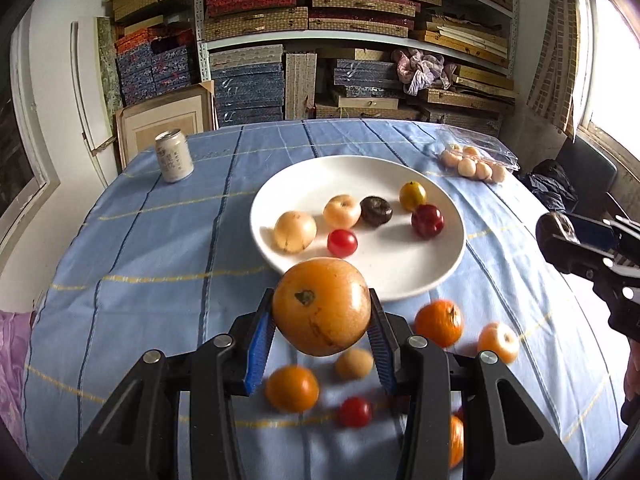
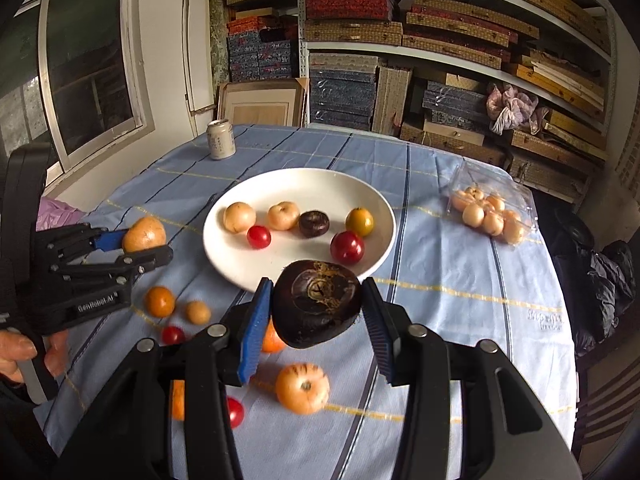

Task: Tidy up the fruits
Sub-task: 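Lift and carry both held fruits over the white plate, then lower both fruits onto the plate and open both grippers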

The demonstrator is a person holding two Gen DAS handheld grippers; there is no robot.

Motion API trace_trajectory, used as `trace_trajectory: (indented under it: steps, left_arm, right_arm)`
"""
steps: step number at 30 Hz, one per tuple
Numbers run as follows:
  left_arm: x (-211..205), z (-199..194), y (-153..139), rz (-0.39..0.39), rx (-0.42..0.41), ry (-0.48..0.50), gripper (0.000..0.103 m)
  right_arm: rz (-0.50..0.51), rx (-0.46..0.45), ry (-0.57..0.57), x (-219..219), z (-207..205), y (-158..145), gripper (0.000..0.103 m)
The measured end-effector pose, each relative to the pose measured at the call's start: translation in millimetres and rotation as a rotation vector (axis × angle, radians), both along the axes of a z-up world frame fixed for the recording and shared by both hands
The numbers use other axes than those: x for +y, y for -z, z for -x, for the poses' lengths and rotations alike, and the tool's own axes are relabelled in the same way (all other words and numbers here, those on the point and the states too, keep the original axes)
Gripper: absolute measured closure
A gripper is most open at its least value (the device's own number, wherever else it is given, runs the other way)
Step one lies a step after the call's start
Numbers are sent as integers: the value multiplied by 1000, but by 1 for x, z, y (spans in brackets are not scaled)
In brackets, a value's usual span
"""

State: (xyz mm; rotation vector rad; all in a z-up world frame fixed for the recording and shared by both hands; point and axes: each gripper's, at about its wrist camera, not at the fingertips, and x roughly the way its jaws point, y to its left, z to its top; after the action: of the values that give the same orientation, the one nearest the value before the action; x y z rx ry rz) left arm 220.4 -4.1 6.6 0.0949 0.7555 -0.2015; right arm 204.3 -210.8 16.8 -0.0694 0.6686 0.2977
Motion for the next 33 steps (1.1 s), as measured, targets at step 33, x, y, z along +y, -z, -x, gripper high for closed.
trace_trajectory:
  steps: [33]
  left_arm:
    - [-14,-180,35,-32,58,-50,55]
  right_arm:
    - [48,150,108,25,-247,57,50]
